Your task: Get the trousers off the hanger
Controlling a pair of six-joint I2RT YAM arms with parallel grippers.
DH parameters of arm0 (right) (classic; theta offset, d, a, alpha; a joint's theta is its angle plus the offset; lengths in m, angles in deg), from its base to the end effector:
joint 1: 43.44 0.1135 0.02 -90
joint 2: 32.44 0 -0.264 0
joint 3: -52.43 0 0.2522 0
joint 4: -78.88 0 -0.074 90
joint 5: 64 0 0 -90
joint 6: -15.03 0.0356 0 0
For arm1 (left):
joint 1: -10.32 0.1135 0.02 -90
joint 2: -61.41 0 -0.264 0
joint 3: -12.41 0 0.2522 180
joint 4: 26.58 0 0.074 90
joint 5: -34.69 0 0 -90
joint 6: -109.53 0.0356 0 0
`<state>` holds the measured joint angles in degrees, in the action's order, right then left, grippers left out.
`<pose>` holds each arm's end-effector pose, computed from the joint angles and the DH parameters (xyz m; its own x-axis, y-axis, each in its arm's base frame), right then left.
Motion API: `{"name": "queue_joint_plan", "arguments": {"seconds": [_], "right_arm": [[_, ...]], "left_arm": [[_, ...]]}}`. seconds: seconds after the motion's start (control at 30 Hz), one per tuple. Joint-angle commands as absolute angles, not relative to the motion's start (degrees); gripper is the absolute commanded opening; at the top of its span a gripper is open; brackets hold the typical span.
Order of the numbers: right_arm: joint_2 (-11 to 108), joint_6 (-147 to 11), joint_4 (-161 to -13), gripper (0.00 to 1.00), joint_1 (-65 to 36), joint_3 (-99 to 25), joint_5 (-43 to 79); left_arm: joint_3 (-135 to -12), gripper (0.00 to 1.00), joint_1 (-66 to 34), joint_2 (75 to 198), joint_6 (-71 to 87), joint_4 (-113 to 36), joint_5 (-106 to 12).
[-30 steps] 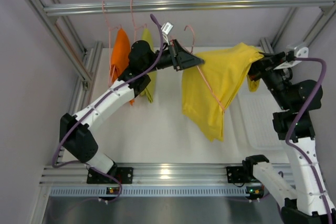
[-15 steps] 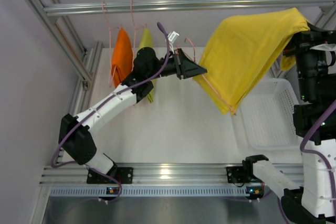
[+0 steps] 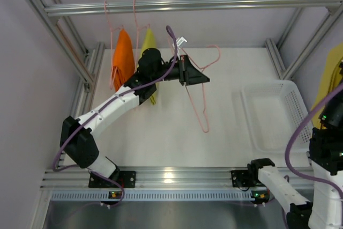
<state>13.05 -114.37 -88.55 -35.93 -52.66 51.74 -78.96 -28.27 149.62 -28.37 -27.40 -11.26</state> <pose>0.0366 -0.0108 0.5969 0.4490 -0.5175 -0.7284 0.5963 0.7807 -0.1871 0.2684 -0.2458 0.3953 -0.7141 -0.1124 -0.6909 0.6883 0.0672 -0.7223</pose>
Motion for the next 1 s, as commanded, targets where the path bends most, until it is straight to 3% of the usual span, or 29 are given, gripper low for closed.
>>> {"name": "queue_joint_plan", "arguments": {"seconds": [0.0, 0.27, 0.4, 0.53, 0.7, 0.73, 0.8, 0.83, 0.93, 0.97], "right_arm": [[11.8, -130.0, -95.8, 0.00, -36.8, -43.3, 60.0], [5.4, -139.5, -102.3, 0.00, -37.1, -18.7, 66.0], [5.5, -134.7, -98.2, 0.00, -39.6, -11.9, 69.2], [4.1, -132.8, -101.1, 0.00, -44.7, -1.0, 66.2], [6.1, -121.1, -90.6, 0.00, -50.3, 0.3, 57.4], [6.8, -119.3, -88.4, 0.03, -50.6, -0.3, 55.6], [7.6, -114.7, -78.0, 0.20, -51.6, -2.6, 48.3], [7.6, -113.3, -74.7, 0.41, -51.8, -3.6, 45.6], [5.4, -109.9, -63.7, 0.77, -52.0, -7.0, 34.3], [3.6, -108.6, -61.3, 0.83, -52.0, -7.7, 31.2]], "left_arm": [[-83.3, 0.00, -28.3, 150.0, -29.2, -23.4, -9.3], [-87.2, 0.00, -28.3, 150.4, -32.8, -21.5, -9.2], [-87.7, 0.00, -28.2, 150.0, -34.7, -20.8, -9.9], [-88.8, 0.00, -28.2, 150.2, -36.1, -20.0, -10.0], [-89.4, 0.00, -28.2, 150.7, -36.5, -20.0, -9.9], [-89.4, 0.00, -28.2, 150.7, -36.5, -19.8, -9.8], [-89.3, 0.00, -28.2, 150.9, -36.7, -19.3, -9.6], [-89.2, 0.00, -28.2, 151.0, -36.7, -19.2, -9.5], [-88.5, 0.00, -28.2, 150.9, -36.8, -18.6, -8.6], [-88.4, 0.00, -28.2, 151.0, -36.8, -18.2, -8.4]]}}
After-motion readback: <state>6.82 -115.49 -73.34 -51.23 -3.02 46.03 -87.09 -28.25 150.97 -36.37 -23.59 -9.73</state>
